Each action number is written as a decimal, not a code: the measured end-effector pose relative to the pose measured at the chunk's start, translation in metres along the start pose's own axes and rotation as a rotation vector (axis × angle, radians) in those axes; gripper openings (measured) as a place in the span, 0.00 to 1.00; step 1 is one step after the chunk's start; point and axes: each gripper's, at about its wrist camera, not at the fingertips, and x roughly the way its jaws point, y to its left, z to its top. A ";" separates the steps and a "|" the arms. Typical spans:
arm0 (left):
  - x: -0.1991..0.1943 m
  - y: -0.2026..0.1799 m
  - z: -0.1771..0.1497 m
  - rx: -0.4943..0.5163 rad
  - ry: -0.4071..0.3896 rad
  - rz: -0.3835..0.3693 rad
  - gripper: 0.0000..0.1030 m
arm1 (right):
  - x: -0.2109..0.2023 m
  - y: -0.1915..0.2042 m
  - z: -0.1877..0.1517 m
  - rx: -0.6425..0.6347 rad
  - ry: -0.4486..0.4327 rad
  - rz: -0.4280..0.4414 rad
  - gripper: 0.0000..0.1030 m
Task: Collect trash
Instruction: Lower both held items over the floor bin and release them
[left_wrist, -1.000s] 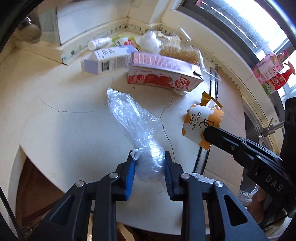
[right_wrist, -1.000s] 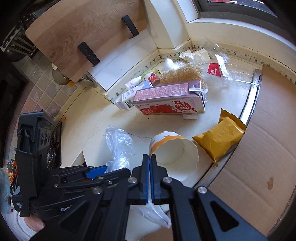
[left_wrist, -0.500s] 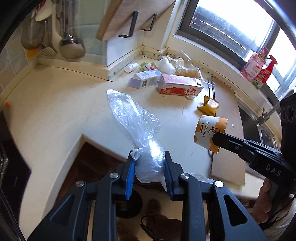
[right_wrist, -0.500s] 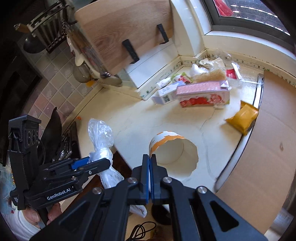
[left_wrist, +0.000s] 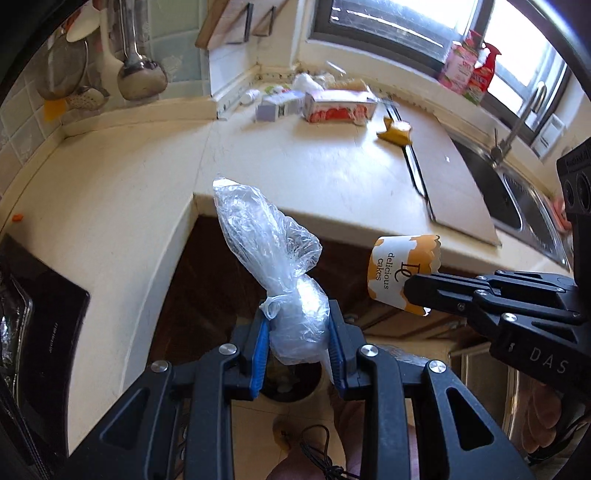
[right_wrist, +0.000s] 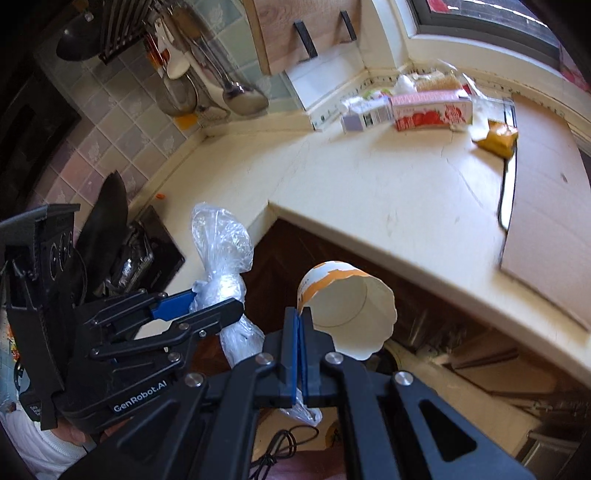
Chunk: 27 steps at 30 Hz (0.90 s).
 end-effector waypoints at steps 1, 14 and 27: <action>0.005 0.002 -0.006 0.007 0.016 0.003 0.26 | 0.004 0.001 -0.006 0.005 0.016 -0.014 0.01; 0.120 0.000 -0.079 0.005 0.261 -0.032 0.26 | 0.076 -0.034 -0.073 0.105 0.207 -0.115 0.01; 0.211 -0.004 -0.113 0.090 0.383 0.016 0.27 | 0.155 -0.107 -0.126 0.266 0.332 -0.078 0.01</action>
